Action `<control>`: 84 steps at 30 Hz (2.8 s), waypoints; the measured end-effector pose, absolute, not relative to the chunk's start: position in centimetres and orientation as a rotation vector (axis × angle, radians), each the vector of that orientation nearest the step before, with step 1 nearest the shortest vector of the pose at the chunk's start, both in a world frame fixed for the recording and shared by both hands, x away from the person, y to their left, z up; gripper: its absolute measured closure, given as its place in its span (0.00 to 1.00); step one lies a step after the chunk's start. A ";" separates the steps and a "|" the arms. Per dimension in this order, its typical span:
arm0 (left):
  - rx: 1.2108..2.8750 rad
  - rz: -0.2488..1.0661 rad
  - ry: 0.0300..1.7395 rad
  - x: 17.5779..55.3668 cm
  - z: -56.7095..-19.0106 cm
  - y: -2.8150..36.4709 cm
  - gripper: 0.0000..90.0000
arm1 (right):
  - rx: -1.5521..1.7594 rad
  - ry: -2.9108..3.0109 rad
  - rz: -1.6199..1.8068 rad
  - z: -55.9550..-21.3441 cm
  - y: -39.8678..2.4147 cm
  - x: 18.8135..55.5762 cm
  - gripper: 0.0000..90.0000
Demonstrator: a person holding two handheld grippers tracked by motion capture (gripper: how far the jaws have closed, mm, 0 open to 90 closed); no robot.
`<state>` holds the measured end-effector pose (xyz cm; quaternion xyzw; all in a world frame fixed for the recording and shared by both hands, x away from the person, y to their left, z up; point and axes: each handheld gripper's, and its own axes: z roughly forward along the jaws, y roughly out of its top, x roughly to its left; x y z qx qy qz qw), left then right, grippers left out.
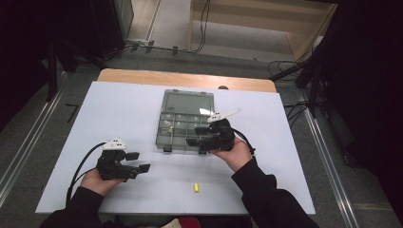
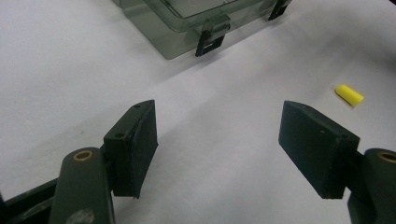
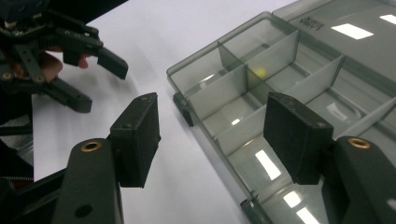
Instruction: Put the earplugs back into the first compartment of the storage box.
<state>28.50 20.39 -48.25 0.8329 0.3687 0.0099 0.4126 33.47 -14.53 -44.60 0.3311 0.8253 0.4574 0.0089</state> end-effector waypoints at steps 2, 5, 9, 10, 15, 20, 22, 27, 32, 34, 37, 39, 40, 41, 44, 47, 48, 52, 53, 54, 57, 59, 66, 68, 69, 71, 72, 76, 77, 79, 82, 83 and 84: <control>2.094 0.026 0.928 28.5 -48.2 20.4 0.31 | 1.031 2.590 1.425 -44.8 -14.7 33.2 0.38; 2.094 0.026 0.928 28.5 -48.2 20.4 0.31 | 1.044 2.603 1.409 -44.9 -14.8 32.7 0.38; 2.094 0.024 0.932 28.5 -48.2 20.4 0.31 | 1.039 2.615 1.398 -45.2 -15.1 32.1 0.38; 2.093 0.024 0.932 28.5 -48.2 20.4 0.31 | 1.041 2.613 1.404 -45.3 -15.2 31.9 0.37; 2.097 0.021 0.930 28.5 -48.3 20.4 0.31 | 1.039 2.623 1.384 -45.6 -15.6 31.3 0.36; 2.097 0.020 0.930 28.5 -48.3 20.4 0.31 | 1.036 2.635 1.388 -46.0 -15.6 30.8 0.34; 2.094 0.020 0.933 28.5 -48.3 20.4 0.31 | 1.023 2.649 1.387 -46.2 -15.6 30.4 0.31; 2.096 0.021 0.930 28.5 -48.3 20.4 0.31 | 1.040 2.636 1.389 -46.3 -15.7 29.7 0.32; 2.096 0.020 0.936 28.6 -48.3 20.4 0.31 | 1.041 2.630 1.369 -46.5 -15.8 29.0 0.33; 2.096 0.020 0.936 28.6 -48.3 20.4 0.31 | 1.037 2.634 1.367 -46.7 -15.8 28.6 0.34; 2.095 0.022 0.936 28.5 -48.3 20.4 0.31 | 1.036 2.627 1.360 -46.8 -15.9 28.1 0.35; 2.093 0.024 0.939 28.5 -48.3 20.4 0.31 | 1.036 2.626 1.349 -47.0 -15.9 27.8 0.35; 2.095 0.025 0.936 28.6 -48.3 20.4 0.31 | 1.045 2.632 1.349 -47.1 -15.9 27.7 0.35; 2.095 0.026 0.937 28.6 -48.3 20.4 0.31 | 1.050 2.637 1.344 -47.2 -15.9 27.6 0.35; 2.094 0.026 0.939 28.6 -48.3 20.4 0.31 | 1.052 2.644 1.340 -47.5 -16.0 27.4 0.35; 2.094 0.024 0.938 28.6 -48.3 20.4 0.31 | 1.060 2.662 1.325 -48.0 -15.9 26.9 0.35; 2.094 0.024 0.938 28.6 -48.3 20.4 0.31 | 1.060 2.662 1.325 -48.0 -15.9 26.9 0.35; 2.094 0.023 0.937 28.5 -48.3 20.4 0.31 | 1.061 2.691 1.307 -48.6 -15.7 26.4 0.35; 2.097 0.024 0.937 28.6 -48.3 20.4 0.31 | 1.064 2.699 1.307 -48.7 -15.7 26.3 0.35; 2.095 0.023 0.936 28.6 -48.3 20.4 0.31 | 1.063 2.701 1.304 -48.8 -15.7 26.2 0.35; 2.095 0.022 0.936 28.5 -48.3 20.4 0.31 | 1.059 2.710 1.294 -48.9 -15.6 25.9 0.35; 2.100 0.025 0.937 28.5 -48.3 20.4 0.31 | 1.056 2.715 1.289 -49.0 -15.6 25.8 0.35; 2.104 0.027 0.933 28.6 -48.3 20.3 0.31 | 1.037 2.742 1.254 -49.5 -15.3 25.3 0.35; 2.106 0.028 0.932 28.5 -48.3 20.3 0.31 | 1.022 2.765 1.221 -49.7 -15.0 25.0 0.36; 2.104 0.032 0.933 28.5 -48.3 20.3 0.31 | 1.018 2.770 1.210 -49.7 -14.9 25.0 0.36; 2.108 0.028 0.932 28.5 -48.3 20.3 0.31 | 1.011 2.779 1.198 -49.8 -14.8 24.9 0.36; 2.108 0.028 0.931 28.5 -48.3 20.3 0.31 | 1.011 2.779 1.198 -49.8 -14.8 24.9 0.36; 2.106 0.028 0.932 28.5 -48.3 20.3 0.31 | 1.012 2.786 1.190 -49.9 -14.6 24.7 0.40; 2.107 0.028 0.931 28.5 -48.3 20.3 0.31 | 1.014 2.791 1.193 -50.0 -14.6 24.6 0.42; 2.108 0.029 0.930 28.5 -48.3 20.3 0.31 | 1.004 2.797 1.181 -50.0 -14.5 24.6 0.44; 2.109 0.029 0.930 28.5 -48.3 20.3 0.31 | 0.993 2.812 1.161 -50.2 -14.2 24.4 0.50; 2.108 0.030 0.931 28.5 -48.3 20.3 0.31 | 0.984 2.817 1.153 -50.3 -14.2 24.4 0.52; 2.109 0.029 0.929 28.5 -48.3 20.3 0.31 | 0.984 2.817 1.153 -50.3 -14.2 24.4 0.52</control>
